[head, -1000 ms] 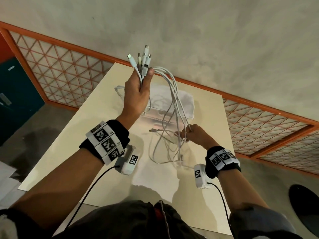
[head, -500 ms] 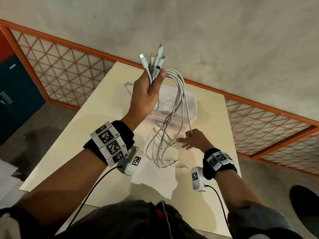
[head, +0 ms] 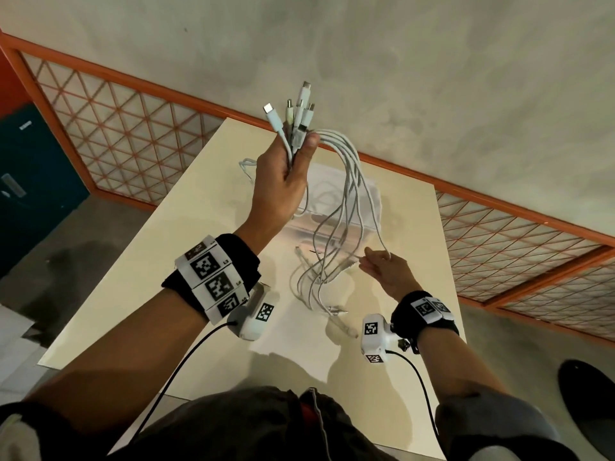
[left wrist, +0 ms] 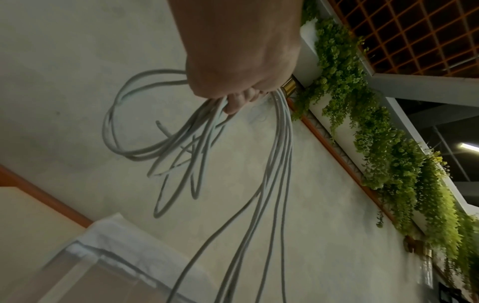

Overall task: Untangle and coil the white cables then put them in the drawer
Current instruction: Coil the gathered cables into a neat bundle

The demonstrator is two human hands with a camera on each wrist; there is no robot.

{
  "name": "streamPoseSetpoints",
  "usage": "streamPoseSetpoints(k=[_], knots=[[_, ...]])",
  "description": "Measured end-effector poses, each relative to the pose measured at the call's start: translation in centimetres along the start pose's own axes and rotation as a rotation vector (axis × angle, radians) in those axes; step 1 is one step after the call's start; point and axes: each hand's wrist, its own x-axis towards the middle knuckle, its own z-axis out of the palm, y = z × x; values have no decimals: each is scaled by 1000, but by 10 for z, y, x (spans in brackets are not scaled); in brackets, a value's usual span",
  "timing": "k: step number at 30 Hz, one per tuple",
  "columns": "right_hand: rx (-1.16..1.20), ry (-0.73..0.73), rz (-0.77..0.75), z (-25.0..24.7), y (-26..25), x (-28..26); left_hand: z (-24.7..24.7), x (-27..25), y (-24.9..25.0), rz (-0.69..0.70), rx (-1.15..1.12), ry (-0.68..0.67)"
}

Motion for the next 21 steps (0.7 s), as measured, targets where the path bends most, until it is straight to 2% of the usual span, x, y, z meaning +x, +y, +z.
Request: streamPoseSetpoints(k=[1,5,9,11,14,15,16,17,18,20,21], knots=[[-104,46,-44,-2,0,0,-1,1,1,7,0,7],[-755,245,-200,-15,10,5,-5,6,3,37,9,20],[-1032,306,-304,-26,27,13,-5,4,-1,55,54,-12],[-1106,176,-199,-24,25,12,-5,3,-4,66,98,-63],[-1438,-185,184,-15,10,10,-3,3,-7,61,201,-185],[-1568,-253,223,-12,1,10,-2,3,-7,63,250,-230],[-1621,-272,171,-5,-10,8,-1,3,-8,60,297,-278],[-1575,-257,63,2,-22,4,0,3,-9,53,338,-332],[-1429,-213,-69,10,-34,0,0,3,-10,42,367,-386],[-901,-153,-310,28,-58,-12,1,1,-14,15,396,-478],[-652,-195,-367,39,-70,-21,1,-1,-16,0,406,-505]])
